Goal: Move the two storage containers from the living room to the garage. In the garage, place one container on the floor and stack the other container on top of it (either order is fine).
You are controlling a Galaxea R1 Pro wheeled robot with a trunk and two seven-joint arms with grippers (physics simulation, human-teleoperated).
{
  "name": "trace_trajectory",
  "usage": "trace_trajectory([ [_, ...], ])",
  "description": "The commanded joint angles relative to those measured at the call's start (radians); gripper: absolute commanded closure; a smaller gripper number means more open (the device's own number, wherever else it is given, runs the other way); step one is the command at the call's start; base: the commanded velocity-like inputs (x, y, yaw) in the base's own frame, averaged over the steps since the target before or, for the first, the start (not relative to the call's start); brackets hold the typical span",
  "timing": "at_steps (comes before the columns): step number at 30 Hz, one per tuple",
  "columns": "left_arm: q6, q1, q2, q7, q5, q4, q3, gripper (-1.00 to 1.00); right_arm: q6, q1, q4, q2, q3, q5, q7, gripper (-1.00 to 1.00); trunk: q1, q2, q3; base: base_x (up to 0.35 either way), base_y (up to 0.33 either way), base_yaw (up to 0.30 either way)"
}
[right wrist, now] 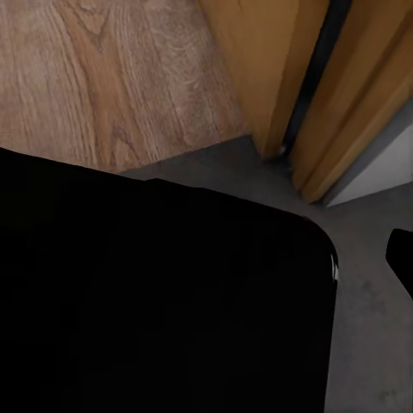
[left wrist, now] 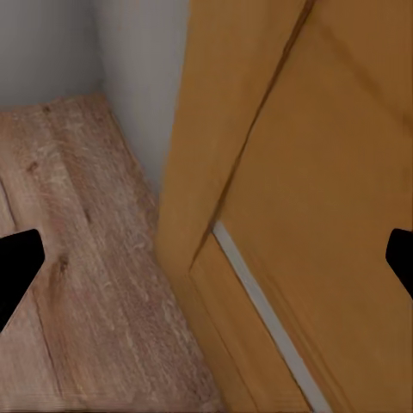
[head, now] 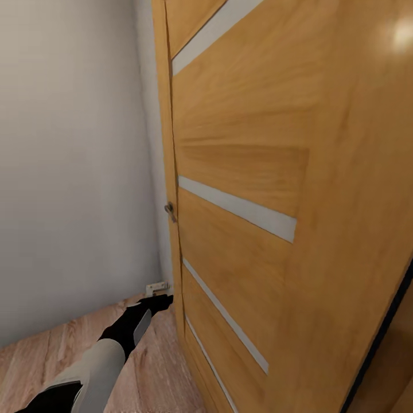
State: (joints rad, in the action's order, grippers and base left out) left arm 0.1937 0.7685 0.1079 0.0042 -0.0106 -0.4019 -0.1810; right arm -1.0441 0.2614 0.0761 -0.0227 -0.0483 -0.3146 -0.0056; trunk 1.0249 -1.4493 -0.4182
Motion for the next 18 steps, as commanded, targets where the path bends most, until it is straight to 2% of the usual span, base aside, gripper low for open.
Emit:
trace_trajectory([
  [1,0.006,0.001,0.001,0.000,-0.001,-0.002,-0.005,-1.00,-0.003,0.000,0.001,0.000,-0.005,-0.006,-0.001,-1.00,0.000,-0.001,-0.001,0.000,0.000,0.293],
  [11,0.006,0.001,0.001,0.001,-0.002,-0.002,-0.005,-1.00,-0.003,0.000,0.001,0.000,-0.009,-0.007,-0.001,-1.00,0.000,-0.001,-0.001,0.000,0.000,0.280],
  [15,0.004,0.000,-0.001,0.000,-0.003,0.000,-0.006,-1.00,-0.003,0.000,-0.001,0.000,-0.010,-0.008,-0.001,-1.00,0.000,-0.001,-0.001,-0.030,0.000,0.062],
  [18,-0.024,0.000,-0.012,0.002,-0.003,0.003,-0.006,-1.00,-0.003,-0.001,-0.001,0.000,-0.010,-0.010,-0.001,-1.00,0.000,-0.001,-0.001,-0.230,0.000,0.011],
])
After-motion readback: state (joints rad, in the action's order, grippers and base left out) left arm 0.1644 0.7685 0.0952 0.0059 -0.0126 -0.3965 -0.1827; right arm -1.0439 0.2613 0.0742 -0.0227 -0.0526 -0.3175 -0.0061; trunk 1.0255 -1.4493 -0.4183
